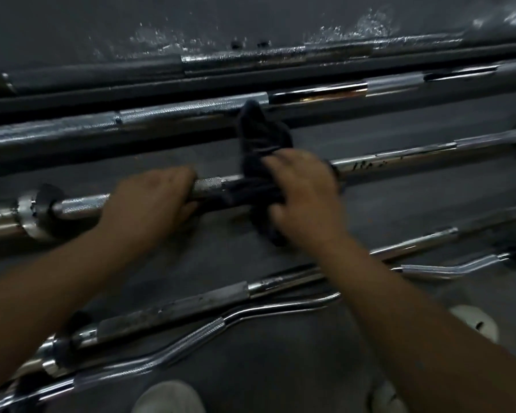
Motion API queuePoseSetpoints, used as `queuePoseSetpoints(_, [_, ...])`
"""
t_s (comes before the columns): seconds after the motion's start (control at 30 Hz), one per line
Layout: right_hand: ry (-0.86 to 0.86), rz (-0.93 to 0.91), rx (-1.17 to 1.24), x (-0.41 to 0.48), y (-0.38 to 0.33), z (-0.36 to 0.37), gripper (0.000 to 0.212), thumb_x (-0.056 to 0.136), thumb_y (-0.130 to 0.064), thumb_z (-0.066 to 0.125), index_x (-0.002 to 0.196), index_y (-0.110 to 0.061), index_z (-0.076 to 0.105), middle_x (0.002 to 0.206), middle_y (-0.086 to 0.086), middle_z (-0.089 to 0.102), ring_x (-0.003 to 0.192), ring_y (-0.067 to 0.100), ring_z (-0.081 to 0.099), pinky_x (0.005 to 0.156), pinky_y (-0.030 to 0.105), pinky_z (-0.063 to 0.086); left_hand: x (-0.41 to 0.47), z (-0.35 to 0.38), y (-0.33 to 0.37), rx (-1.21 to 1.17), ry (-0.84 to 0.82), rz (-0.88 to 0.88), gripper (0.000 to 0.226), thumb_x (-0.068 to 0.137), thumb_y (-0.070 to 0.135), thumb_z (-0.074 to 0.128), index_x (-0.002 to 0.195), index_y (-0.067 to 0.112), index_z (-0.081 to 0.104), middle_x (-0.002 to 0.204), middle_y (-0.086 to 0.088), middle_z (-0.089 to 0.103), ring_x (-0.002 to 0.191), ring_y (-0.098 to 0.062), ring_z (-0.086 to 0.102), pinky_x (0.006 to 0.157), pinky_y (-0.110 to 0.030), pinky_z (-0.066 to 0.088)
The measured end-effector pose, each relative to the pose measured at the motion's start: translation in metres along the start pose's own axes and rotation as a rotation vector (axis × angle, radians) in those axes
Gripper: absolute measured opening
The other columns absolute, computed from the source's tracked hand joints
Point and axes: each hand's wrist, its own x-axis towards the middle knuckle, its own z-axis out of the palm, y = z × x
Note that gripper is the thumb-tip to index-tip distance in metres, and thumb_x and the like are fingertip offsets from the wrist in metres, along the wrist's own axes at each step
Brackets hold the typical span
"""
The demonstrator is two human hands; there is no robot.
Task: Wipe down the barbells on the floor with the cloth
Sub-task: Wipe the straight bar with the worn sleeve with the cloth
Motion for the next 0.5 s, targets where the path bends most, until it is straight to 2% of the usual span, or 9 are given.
queuePoseSetpoints(0.1, [0.161, 0.385, -0.014, -0.008, 0.060, -0.018, 0.062, 0.064, -0.022, 0.051, 0.122, -0.007, 0.063, 0.126, 0.017, 0.062, 0.117, 0.038, 0.053, 0.108, 0.043, 0.039, 0.035, -0.011, -0.007, -0.138, -0.406, -0.096, 0.050, 0.077, 0.071, 0.061, 0.083, 0.022, 0.058, 0.076, -0.002, 0.060, 0.073, -0.024, 0.061, 0.063, -0.031, 0.046])
queuePoseSetpoints(0.17, [0.224, 0.509, 0.026, 0.003, 0.032, -0.009, 0.049, 0.065, -0.018, 0.053, 0.110, -0.007, 0.068, 0.114, 0.015, 0.065, 0.109, 0.038, 0.057, 0.099, 0.044, 0.042, 0.050, -0.020, -0.006, -0.205, -0.583, -0.108, 0.049, 0.077, 0.067, 0.064, 0.084, 0.019, 0.064, 0.080, -0.004, 0.066, 0.073, -0.021, 0.062, 0.064, -0.029, 0.045])
queuePoseSetpoints(0.23, [0.141, 0.325, 0.091, 0.014, -0.035, 0.006, 0.043, 0.062, -0.018, 0.059, 0.103, -0.012, 0.070, 0.107, 0.011, 0.068, 0.103, 0.036, 0.059, 0.094, 0.046, 0.043, 0.039, -0.019, -0.007, -0.114, -0.418, -0.099, 0.040, 0.082, 0.055, 0.068, 0.091, 0.016, 0.066, 0.088, -0.011, 0.069, 0.080, -0.029, 0.065, 0.064, -0.030, 0.045])
queuePoseSetpoints(0.3, [-0.064, 0.021, 0.162, 0.007, -0.082, 0.013, 0.059, 0.061, -0.022, 0.061, 0.119, -0.013, 0.067, 0.124, 0.009, 0.063, 0.118, 0.032, 0.054, 0.107, 0.047, 0.037, 0.008, -0.010, -0.003, 0.049, -0.080, -0.003, 0.026, 0.078, 0.025, 0.078, 0.093, 0.009, 0.065, 0.084, -0.019, 0.069, 0.072, -0.037, 0.067, 0.059, -0.035, 0.051])
queuePoseSetpoints(0.33, [-0.129, -0.061, 0.159, 0.003, -0.080, 0.013, 0.065, 0.061, -0.024, 0.060, 0.125, -0.014, 0.064, 0.132, 0.010, 0.060, 0.123, 0.031, 0.052, 0.112, 0.046, 0.034, -0.002, -0.006, -0.001, 0.053, 0.019, 0.043, 0.027, 0.072, 0.017, 0.082, 0.090, 0.009, 0.063, 0.078, -0.020, 0.068, 0.064, -0.038, 0.067, 0.053, -0.036, 0.051])
queuePoseSetpoints(0.37, [-0.133, -0.083, 0.138, 0.000, -0.060, 0.009, 0.069, 0.062, -0.027, 0.056, 0.129, -0.014, 0.063, 0.135, 0.010, 0.059, 0.125, 0.032, 0.052, 0.113, 0.044, 0.034, -0.002, -0.005, -0.001, 0.031, 0.017, 0.055, 0.027, 0.073, 0.023, 0.082, 0.090, 0.015, 0.062, 0.078, -0.016, 0.068, 0.064, -0.036, 0.067, 0.053, -0.034, 0.049])
queuePoseSetpoints(0.4, [-0.104, -0.061, 0.098, -0.004, -0.031, 0.005, 0.071, 0.061, -0.029, 0.052, 0.129, -0.014, 0.063, 0.135, 0.011, 0.059, 0.125, 0.032, 0.054, 0.112, 0.043, 0.036, 0.006, -0.009, -0.002, -0.029, -0.072, 0.025, 0.026, 0.078, 0.037, 0.076, 0.091, 0.021, 0.060, 0.083, -0.012, 0.068, 0.071, -0.033, 0.067, 0.057, -0.032, 0.047])
queuePoseSetpoints(0.43, [-0.056, 0.015, 0.052, -0.007, 0.000, -0.001, 0.072, 0.061, -0.031, 0.050, 0.130, -0.013, 0.062, 0.134, 0.012, 0.060, 0.124, 0.033, 0.055, 0.111, 0.042, 0.037, 0.016, -0.013, -0.005, -0.092, -0.260, -0.020, 0.032, 0.081, 0.051, 0.069, 0.093, 0.023, 0.060, 0.088, -0.008, 0.069, 0.078, -0.030, 0.066, 0.062, -0.032, 0.047])
queuePoseSetpoints(0.5, [0.038, 0.224, 0.007, -0.011, 0.047, -0.018, 0.073, 0.063, -0.030, 0.048, 0.133, -0.010, 0.058, 0.134, 0.014, 0.058, 0.125, 0.034, 0.051, 0.113, 0.038, 0.033, 0.039, -0.016, -0.012, -0.223, -0.557, -0.050, 0.041, 0.078, 0.061, 0.067, 0.092, 0.022, 0.065, 0.085, -0.002, 0.070, 0.077, -0.022, 0.064, 0.067, -0.029, 0.048])
